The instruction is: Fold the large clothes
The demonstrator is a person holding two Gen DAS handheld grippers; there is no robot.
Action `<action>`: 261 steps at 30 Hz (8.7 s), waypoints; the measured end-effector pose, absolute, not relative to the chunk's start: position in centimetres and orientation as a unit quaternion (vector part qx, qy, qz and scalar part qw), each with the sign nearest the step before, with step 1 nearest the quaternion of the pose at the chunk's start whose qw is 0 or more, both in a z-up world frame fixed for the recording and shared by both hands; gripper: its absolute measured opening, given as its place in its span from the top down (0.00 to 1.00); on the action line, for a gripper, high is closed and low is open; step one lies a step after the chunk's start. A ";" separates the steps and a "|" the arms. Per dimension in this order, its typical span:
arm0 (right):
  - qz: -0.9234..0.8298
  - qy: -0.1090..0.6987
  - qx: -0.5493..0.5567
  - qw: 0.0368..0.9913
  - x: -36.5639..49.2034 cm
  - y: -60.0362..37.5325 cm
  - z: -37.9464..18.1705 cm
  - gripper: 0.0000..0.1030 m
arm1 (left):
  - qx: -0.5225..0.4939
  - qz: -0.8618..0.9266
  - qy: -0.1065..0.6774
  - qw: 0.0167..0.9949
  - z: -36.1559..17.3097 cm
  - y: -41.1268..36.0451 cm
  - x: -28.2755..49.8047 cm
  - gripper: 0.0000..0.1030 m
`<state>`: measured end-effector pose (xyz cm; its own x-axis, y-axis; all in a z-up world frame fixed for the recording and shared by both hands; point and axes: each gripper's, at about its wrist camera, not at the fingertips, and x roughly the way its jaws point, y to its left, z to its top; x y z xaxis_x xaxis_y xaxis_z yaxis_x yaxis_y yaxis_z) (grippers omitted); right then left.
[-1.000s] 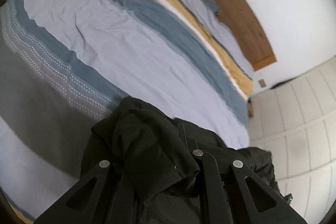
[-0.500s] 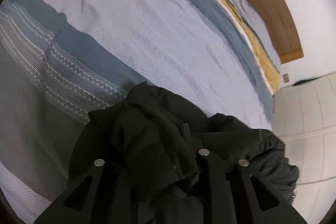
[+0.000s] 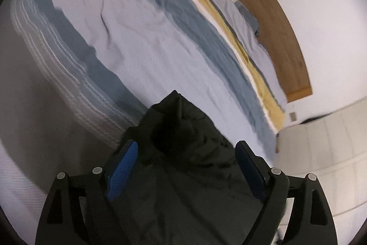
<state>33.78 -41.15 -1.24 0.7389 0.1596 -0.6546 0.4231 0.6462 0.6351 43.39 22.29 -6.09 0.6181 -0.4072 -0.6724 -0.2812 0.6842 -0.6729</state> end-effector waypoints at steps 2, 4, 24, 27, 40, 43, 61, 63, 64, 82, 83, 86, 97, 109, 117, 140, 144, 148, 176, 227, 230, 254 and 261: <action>-0.066 0.356 0.385 0.849 33.0 -39.4 -0.1 0.12 | -0.352 -0.036 0.437 0.827 -4.8 21.3 42.2 0.16; -0.056 0.360 0.361 0.859 32.7 -37.4 0.6 0.12 | -0.316 -0.034 0.439 0.840 -4.1 20.0 41.4 0.16; 0.020 0.402 0.105 0.909 40.2 -16.7 -1.9 0.12 | -0.040 -0.110 0.429 0.896 -6.1 -1.8 45.2 0.10; 0.016 0.412 0.117 0.904 41.2 -17.4 -3.4 0.12 | -0.033 -0.102 0.437 0.893 -7.2 -2.5 46.0 0.07; 0.015 0.427 0.131 0.895 43.1 -18.3 -6.0 0.12 | -0.023 -0.087 0.452 0.888 -9.4 -3.4 47.1 0.03; 0.020 0.427 0.127 0.895 43.2 -18.6 -6.0 0.12 | -0.024 -0.089 0.454 0.886 -9.4 -3.2 47.2 0.02; -0.063 0.450 0.150 0.878 41.5 -28.9 -8.1 0.13 | -0.005 -0.084 0.462 0.883 -10.3 1.0 47.7 0.00; -0.076 0.457 0.154 0.873 41.3 -30.2 -8.4 0.13 | -0.004 -0.082 0.466 0.881 -10.4 2.2 47.8 0.00; -0.086 0.462 0.162 0.868 41.0 -31.2 -8.6 0.13 | -0.010 -0.079 0.470 0.879 -10.5 3.2 47.9 0.00; -0.063 0.413 0.141 0.897 36.6 -28.2 -2.3 0.13 | -0.063 -0.021 0.425 0.903 -6.5 9.1 41.9 0.01; -0.047 0.409 0.136 0.901 36.6 -26.5 -2.1 0.13 | -0.060 -0.025 0.419 0.905 -6.4 8.5 41.4 0.01; -0.014 0.403 0.121 0.907 36.6 -22.8 -2.2 0.13 | -0.037 -0.041 0.405 0.913 -6.7 6.4 40.9 0.01; -0.009 0.433 0.106 0.895 36.5 -20.9 -6.9 0.13 | -0.018 -0.061 0.435 0.898 -10.5 5.3 40.7 0.00; -0.094 0.462 0.112 0.875 34.0 -28.8 -8.6 0.13 | -0.016 -0.059 0.444 0.894 -11.1 5.0 40.0 0.00; -0.138 0.476 0.111 0.862 31.7 -31.9 -7.8 0.13 | -0.005 -0.035 0.449 0.893 -10.2 6.3 38.7 0.00; -0.026 0.455 0.108 0.883 30.5 -22.3 -7.0 0.13 | -0.026 -0.045 0.449 0.892 -11.0 6.5 35.2 0.00; -0.046 0.466 0.114 0.876 29.7 -24.2 -7.1 0.13 | -0.022 -0.044 0.453 0.890 -10.8 6.4 34.9 0.00; -0.063 0.471 0.115 0.872 28.7 -25.4 -7.1 0.13 | -0.017 -0.044 0.456 0.889 -10.5 6.6 34.6 0.00; -0.092 0.471 0.109 0.870 23.3 -28.2 -4.8 0.13 | -0.014 -0.044 0.464 0.885 -9.5 10.2 30.9 0.00; 0.210 0.526 0.434 0.701 35.0 -36.0 -21.4 0.00 | -0.338 -0.310 0.557 0.692 -22.4 16.1 40.2 0.01; 0.203 0.514 0.431 0.713 34.8 -35.7 -21.7 0.00 | -0.327 -0.297 0.565 0.697 -22.0 15.5 39.5 0.01; 0.208 0.435 0.343 0.806 36.1 -30.2 -9.9 0.77 | -0.293 -0.357 0.461 0.757 -8.8 7.8 35.0 0.81; 0.225 0.396 0.332 0.826 32.7 -29.5 -4.8 0.78 | -0.276 -0.368 0.437 0.773 -4.2 9.0 32.1 0.81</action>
<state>32.74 -29.52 -4.80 0.5853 0.6351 -0.5041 -0.1087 0.6775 0.7274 32.08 9.03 -4.21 0.3470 -0.8097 -0.4734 0.3267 0.5774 -0.7482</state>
